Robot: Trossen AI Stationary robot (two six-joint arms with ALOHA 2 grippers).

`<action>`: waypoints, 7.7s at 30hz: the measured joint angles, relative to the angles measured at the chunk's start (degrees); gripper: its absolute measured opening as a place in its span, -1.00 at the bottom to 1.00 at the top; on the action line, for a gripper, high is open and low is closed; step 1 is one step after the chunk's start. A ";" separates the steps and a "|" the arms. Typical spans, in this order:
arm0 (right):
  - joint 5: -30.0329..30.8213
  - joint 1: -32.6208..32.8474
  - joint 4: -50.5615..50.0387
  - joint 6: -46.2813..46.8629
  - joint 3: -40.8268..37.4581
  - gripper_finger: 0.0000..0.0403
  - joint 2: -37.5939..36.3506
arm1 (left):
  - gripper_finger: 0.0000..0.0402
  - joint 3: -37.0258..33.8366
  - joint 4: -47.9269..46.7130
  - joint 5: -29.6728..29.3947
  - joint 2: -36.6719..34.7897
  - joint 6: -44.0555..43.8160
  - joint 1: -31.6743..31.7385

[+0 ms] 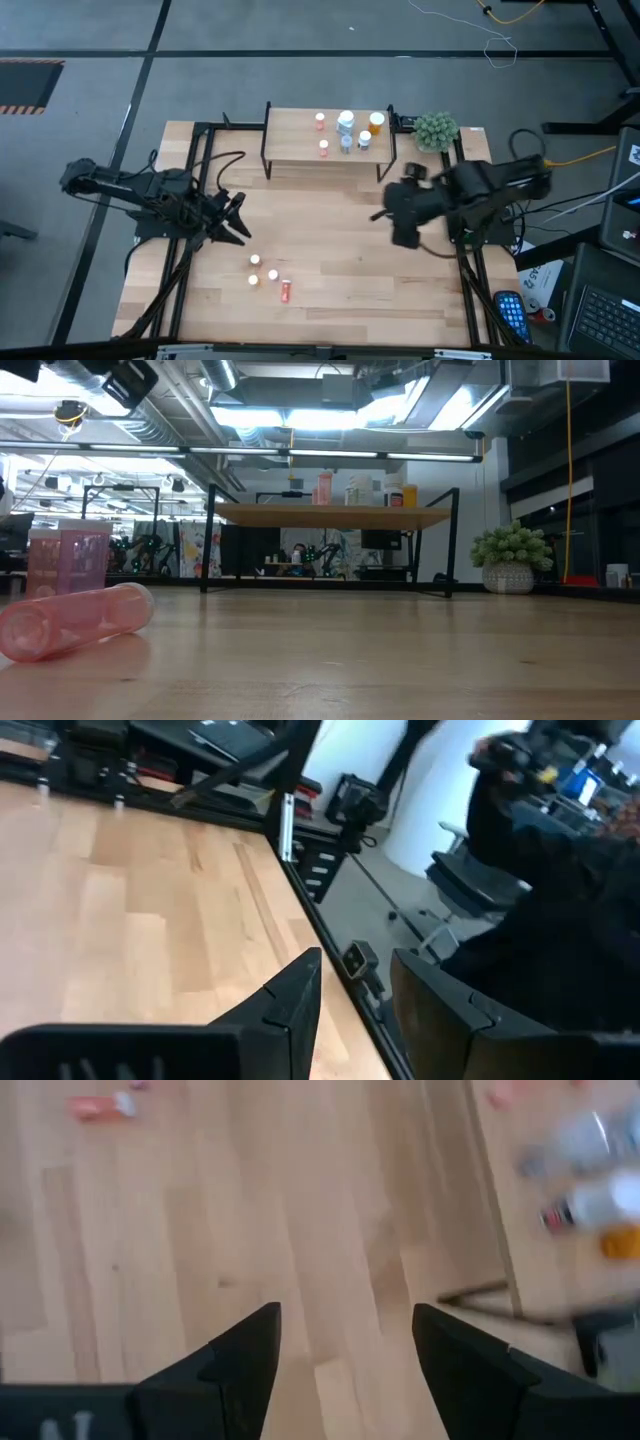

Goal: Pick and place medicine bottles onto shelf by color
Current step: Put the small light orange pill bottle on the shelf, then put the small orange pill bottle on the shelf

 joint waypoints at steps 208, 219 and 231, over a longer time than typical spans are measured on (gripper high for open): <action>0.82 9.24 84.54 8.78 -71.74 0.14 -21.45 | -0.18 86.15 -89.79 -11.34 64.74 16.47 25.23; -3.19 9.26 84.76 10.51 -71.74 0.14 -21.45 | -0.19 85.28 -89.70 -11.25 63.04 5.19 0.46; -3.16 9.27 86.04 10.49 -71.74 0.14 -21.45 | -0.19 81.86 -89.62 -33.98 63.25 -20.44 -24.43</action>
